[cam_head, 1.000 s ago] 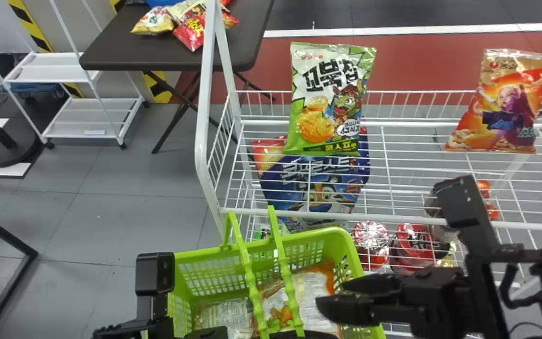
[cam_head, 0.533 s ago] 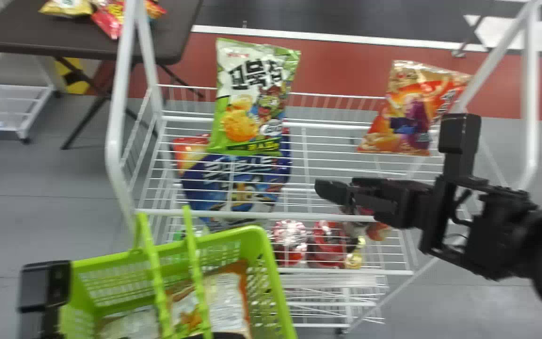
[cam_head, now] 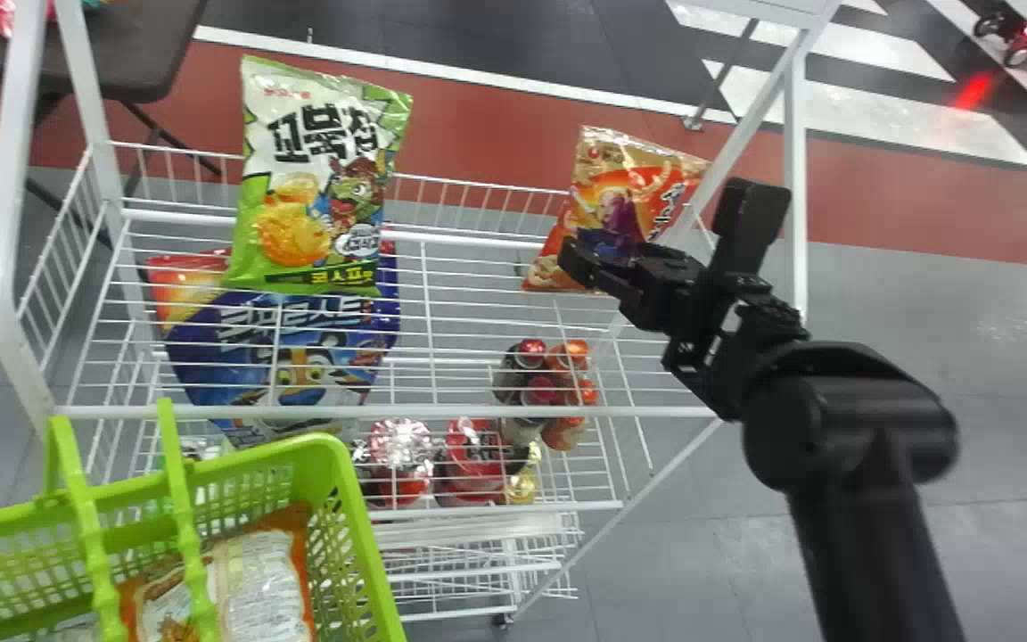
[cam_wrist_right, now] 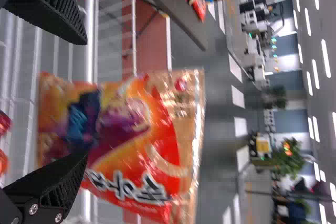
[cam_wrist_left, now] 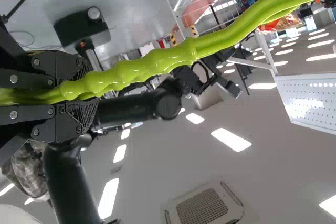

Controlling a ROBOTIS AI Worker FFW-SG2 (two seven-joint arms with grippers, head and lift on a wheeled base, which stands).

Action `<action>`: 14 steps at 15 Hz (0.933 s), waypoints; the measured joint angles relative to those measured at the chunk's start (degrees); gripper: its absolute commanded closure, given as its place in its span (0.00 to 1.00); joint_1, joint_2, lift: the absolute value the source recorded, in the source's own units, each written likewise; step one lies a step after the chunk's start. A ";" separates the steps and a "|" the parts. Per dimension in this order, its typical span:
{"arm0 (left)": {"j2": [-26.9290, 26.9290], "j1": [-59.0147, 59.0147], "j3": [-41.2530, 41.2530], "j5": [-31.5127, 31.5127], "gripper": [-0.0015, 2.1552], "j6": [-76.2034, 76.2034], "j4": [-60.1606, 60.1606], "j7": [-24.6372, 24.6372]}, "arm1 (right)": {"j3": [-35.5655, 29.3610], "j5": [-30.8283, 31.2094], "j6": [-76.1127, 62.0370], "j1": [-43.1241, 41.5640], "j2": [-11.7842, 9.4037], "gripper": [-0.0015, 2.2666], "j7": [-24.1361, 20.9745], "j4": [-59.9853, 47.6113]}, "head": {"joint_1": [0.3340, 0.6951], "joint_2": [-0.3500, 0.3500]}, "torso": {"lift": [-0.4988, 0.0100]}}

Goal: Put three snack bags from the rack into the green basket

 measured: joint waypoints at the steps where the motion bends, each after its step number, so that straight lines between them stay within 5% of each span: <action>1: 0.00 0.04 0.09 0.00 1.00 0.00 0.00 -0.01 | 1.29 1.56 -3.26 -1.97 -0.07 0.03 -0.94 3.89 | 1.00 0.00 | 0.98; 3: 0.00 0.29 0.43 0.08 1.00 0.00 -0.06 -0.29 | 3.81 4.21 -7.29 -5.07 -0.16 0.05 -3.45 9.89 | 1.00 0.00 | 0.98; 6: 0.00 0.51 1.07 0.41 1.00 0.00 -0.17 -0.42 | 6.39 6.28 -9.55 -8.54 -0.17 0.28 -4.33 16.16 | 1.00 0.00 | 0.98; 9: 0.00 0.53 1.31 0.62 1.00 0.00 -0.22 -0.44 | 7.52 7.81 -9.57 -10.91 -0.17 0.88 -4.31 19.97 | 1.00 0.00 | 0.98; 10: 0.00 0.53 1.36 0.65 1.00 0.00 -0.26 -0.44 | 7.58 7.85 -9.45 -10.90 -0.17 0.96 -4.32 19.97 | 1.00 0.00 | 0.98; 14: 0.00 0.60 1.47 0.71 1.00 0.00 -0.40 -0.44 | 5.86 5.45 -7.99 -6.62 -0.16 0.99 -4.32 12.33 | 1.00 0.00 | 0.98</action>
